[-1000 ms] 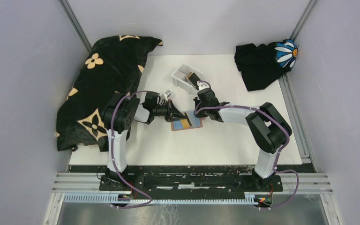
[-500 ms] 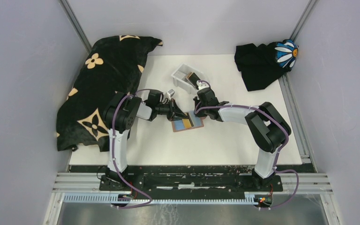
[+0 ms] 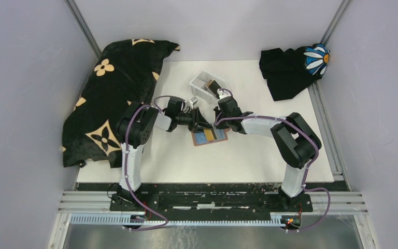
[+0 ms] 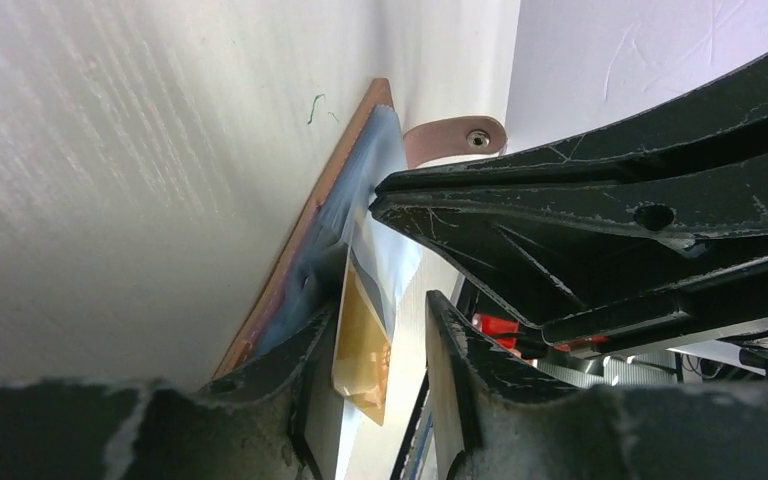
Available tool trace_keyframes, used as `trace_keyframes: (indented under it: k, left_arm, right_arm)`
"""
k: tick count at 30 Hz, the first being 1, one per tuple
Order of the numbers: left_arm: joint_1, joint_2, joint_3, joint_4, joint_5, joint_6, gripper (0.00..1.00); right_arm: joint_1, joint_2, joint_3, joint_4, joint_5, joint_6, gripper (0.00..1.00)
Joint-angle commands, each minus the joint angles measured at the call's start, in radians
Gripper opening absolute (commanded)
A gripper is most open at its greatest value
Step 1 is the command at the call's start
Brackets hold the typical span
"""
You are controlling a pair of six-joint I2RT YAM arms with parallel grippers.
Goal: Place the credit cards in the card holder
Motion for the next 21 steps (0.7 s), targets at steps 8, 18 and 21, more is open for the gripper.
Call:
trace_keyframes:
  k: [8, 18, 21]
  left_arm:
    - [-0.016, -0.124, -0.049, -0.248, -0.264, 0.164, 0.48]
    - [-0.019, -0.188, -0.054, -0.349, -0.362, 0.216, 0.54]
    - [-0.031, -0.162, -0.040, -0.332, -0.344, 0.208, 0.54]
  right_arm:
    - [-0.010, 0.017, 0.029, -0.013, 0.018, -0.018, 0.10]
    - [-0.009, -0.010, 0.009, 0.005, 0.025, -0.022, 0.10]
    - [-0.008, -0.042, -0.010, 0.013, 0.047, -0.022, 0.11]
